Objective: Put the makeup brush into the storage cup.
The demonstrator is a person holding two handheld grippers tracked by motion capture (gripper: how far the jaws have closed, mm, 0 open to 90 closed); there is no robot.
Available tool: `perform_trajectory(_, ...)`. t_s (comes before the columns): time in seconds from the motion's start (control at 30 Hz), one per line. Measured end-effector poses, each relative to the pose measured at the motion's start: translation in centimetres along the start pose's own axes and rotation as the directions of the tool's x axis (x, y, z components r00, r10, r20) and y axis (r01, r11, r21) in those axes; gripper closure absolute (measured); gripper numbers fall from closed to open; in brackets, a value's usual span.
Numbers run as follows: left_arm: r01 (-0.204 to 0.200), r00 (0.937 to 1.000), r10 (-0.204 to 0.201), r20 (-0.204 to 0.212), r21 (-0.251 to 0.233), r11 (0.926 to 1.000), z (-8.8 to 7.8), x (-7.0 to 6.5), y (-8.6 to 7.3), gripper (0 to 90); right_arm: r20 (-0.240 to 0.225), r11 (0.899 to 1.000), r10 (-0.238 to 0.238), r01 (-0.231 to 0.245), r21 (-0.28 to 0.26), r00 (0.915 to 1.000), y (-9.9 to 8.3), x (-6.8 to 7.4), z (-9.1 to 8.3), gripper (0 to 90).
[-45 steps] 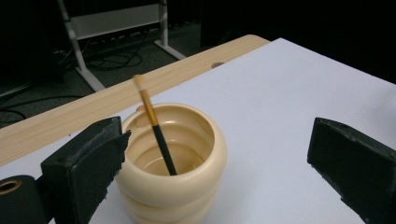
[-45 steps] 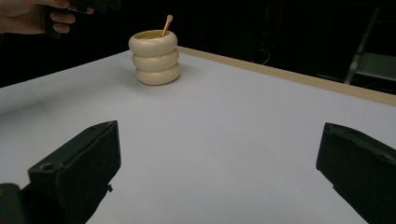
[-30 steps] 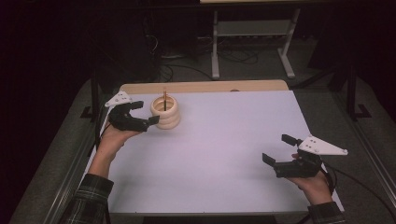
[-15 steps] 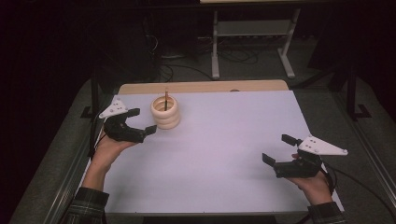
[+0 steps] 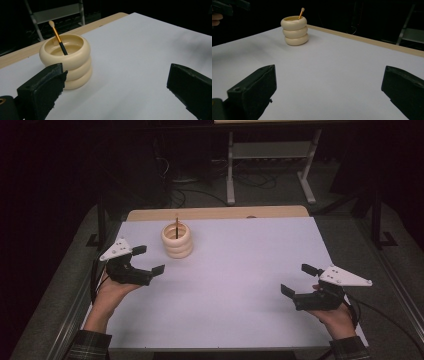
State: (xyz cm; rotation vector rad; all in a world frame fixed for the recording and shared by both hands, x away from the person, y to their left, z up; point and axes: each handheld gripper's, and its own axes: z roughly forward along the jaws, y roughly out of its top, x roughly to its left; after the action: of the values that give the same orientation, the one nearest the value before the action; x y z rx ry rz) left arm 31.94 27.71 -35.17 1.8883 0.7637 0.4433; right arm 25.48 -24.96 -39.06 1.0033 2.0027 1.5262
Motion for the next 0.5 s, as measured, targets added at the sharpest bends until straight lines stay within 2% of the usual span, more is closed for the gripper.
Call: perform_trajectory(0.5, 0.009, 0.9996, -0.009, 0.025, -0.002, 1.0, -1.3, -1.7, -2.0, 1.4, 0.001, 1.0, -0.003, 0.003, 0.004, 1.0, 0.0, 0.1, 0.0, 0.0)
